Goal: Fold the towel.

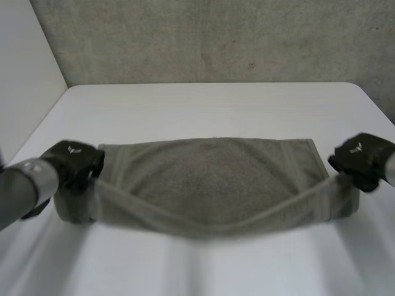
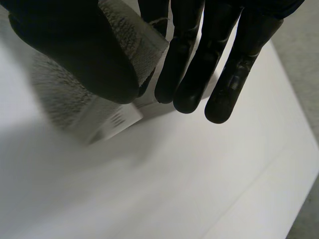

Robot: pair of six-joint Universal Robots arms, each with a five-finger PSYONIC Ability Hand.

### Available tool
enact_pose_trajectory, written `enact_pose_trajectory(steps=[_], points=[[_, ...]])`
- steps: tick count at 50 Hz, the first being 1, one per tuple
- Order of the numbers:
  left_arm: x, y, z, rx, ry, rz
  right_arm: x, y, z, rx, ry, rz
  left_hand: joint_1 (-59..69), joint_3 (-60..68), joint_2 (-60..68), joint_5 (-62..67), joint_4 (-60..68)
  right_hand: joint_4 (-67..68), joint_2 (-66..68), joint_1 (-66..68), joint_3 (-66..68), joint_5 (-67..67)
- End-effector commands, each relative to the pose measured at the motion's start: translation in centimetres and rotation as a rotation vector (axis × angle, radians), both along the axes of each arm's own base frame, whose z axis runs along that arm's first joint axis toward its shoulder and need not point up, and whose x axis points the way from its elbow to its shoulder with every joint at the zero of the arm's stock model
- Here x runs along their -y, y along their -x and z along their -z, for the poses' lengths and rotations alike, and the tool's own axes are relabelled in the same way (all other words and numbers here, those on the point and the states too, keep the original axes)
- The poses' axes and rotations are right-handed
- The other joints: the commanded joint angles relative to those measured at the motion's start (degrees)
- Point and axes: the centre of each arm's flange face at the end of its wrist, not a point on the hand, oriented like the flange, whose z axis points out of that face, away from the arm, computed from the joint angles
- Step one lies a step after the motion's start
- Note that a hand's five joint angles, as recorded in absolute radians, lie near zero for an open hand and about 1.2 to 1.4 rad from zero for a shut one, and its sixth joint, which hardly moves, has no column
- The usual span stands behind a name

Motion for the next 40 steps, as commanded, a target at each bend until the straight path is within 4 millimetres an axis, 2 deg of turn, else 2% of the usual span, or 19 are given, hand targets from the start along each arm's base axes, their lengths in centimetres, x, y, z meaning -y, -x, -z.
enact_pose_trajectory(steps=[1, 2, 3, 4, 6, 7, 9, 17, 26, 27, 28, 29, 30, 31, 32, 37, 38, 39, 40], points=[[6.0, 1.8, 2.7, -0.002, 0.057, -0.001, 5.4, -3.8, 2.4, 0.041, 0.146, 0.054, 12.52, 10.30, 10.21, 10.97, 10.24, 11.62, 12.48, 24.81, 11.87, 13.50], [7.0, 2.4, 3.1, 0.004, 0.076, -0.006, 5.4, -3.8, 2.4, 0.041, 0.146, 0.054, 12.52, 10.30, 10.21, 10.97, 10.24, 11.62, 12.48, 24.81, 11.87, 13.50], [8.3, 2.9, 3.5, 0.013, 0.105, -0.026, 6.6, -4.1, 2.9, 0.055, 0.187, 0.070, 12.52, 10.30, 10.21, 10.97, 10.24, 11.62, 12.48, 24.81, 11.87, 13.50], [8.3, 2.9, 3.5, 0.013, 0.105, -0.026, 6.6, -4.1, 2.9, 0.055, 0.187, 0.070, 12.52, 10.30, 10.21, 10.97, 10.24, 11.62, 12.48, 24.81, 11.87, 13.50], [10.7, 3.7, 4.2, 0.025, 0.166, -0.061, 8.7, -4.7, 4.1, 0.090, 0.263, 0.097, 12.52, 10.30, 10.21, 10.97, 10.24, 11.62, 12.48, 24.81, 11.87, 13.50], [10.7, 3.7, 4.2, 0.025, 0.166, -0.062, 8.7, -4.7, 4.1, 0.090, 0.263, 0.097, 12.52, 10.30, 10.21, 10.97, 10.24, 11.62, 12.48, 24.81, 11.87, 13.50], [12.7, 4.0, 5.0, 0.025, 0.203, -0.086, 10.4, -5.5, 5.1, 0.103, 0.338, 0.112, 12.52, 10.30, 10.21, 10.97, 10.24, 11.62, 12.48, 24.81, 11.87, 13.50], [15.6, 4.9, 6.6, 0.007, 0.262, -0.091, 12.9, -6.0, 7.5, 0.076, 0.430, 0.176, 12.52, 10.30, 10.21, 10.97, 10.24, 11.62, 12.48, 24.81, 11.87, 13.50], [17.9, 5.6, 6.8, -0.022, 0.376, -0.086, 14.2, -6.4, 7.5, 0.093, 0.505, 0.187, 12.52, 10.30, 10.21, 10.97, 10.24, 11.62, 12.48, 24.81, 11.87, 13.50], [18.1, 5.6, 7.1, -0.022, 0.377, -0.086, 14.2, -6.5, 7.8, 0.093, 0.504, 0.187, 12.52, 10.30, 10.21, 10.97, 10.24, 2.85, 3.72, 16.05, 3.10, 4.73], [18.1, 5.6, 7.1, -0.022, 0.377, -0.086, 14.3, -6.5, 8.0, 0.092, 0.501, 0.187, 12.52, 10.30, 10.21, 10.97, 10.24, -32.38, -31.51, -19.18, -32.12, -30.50], [18.0, 5.7, 7.6, -0.020, 0.370, -0.082, 14.3, -6.5, 8.0, 0.092, 0.501, 0.187, 12.52, 10.30, 10.21, 10.97, 10.24, -32.73, -31.86, -19.53, -32.48, -30.85], [18.0, 5.7, 7.6, -0.020, 0.370, -0.082, 14.2, -6.7, 8.1, 0.091, 0.501, 0.187, 12.52, 10.30, 10.21, 10.97, 10.24, -58.04, -57.18, -44.85, -57.79, -56.16], [17.9, 5.8, 7.9, -0.018, 0.361, -0.081, 14.1, -6.9, 8.1, 0.093, 0.502, 0.186, -17.76, -19.98, -20.08, -19.31, -20.05, -58.38, -57.52, -45.19, -58.13, -56.50], [17.6, 6.1, 8.1, -0.012, 0.358, -0.077, 14.1, -6.9, 8.1, 0.093, 0.502, 0.186, -54.37, -56.59, -56.69, -55.92, -56.65, -58.38, -57.52, -45.19, -58.13, -56.50], [16.5, 7.5, 7.7, -0.028, 0.353, -0.041, 13.9, -7.2, 6.2, 0.122, 0.534, 0.186, -57.43, -59.65, -59.75, -58.98, -59.71, -58.38, -57.52, -45.19, -58.13, -56.50], [16.5, 7.5, 7.7, -0.028, 0.353, -0.041, 13.8, -7.2, 5.0, 0.142, 0.553, 0.188, -57.43, -59.65, -59.75, -58.98, -59.71, -58.38, -57.52, -45.19, -58.13, -56.50], [16.1, 7.9, 7.0, -0.034, 0.363, -0.033, 13.6, -7.1, 3.8, 0.166, 0.565, 0.191, -57.43, -59.65, -59.75, -58.98, -59.71, -58.38, -57.52, -45.19, -58.13, -56.50], [15.7, 8.2, 5.7, -0.042, 0.379, -0.028, 13.6, -7.1, 3.8, 0.166, 0.565, 0.191, -57.43, -59.65, -59.75, -58.98, -59.71, -58.38, -57.52, -45.19, -58.13, -56.50]])
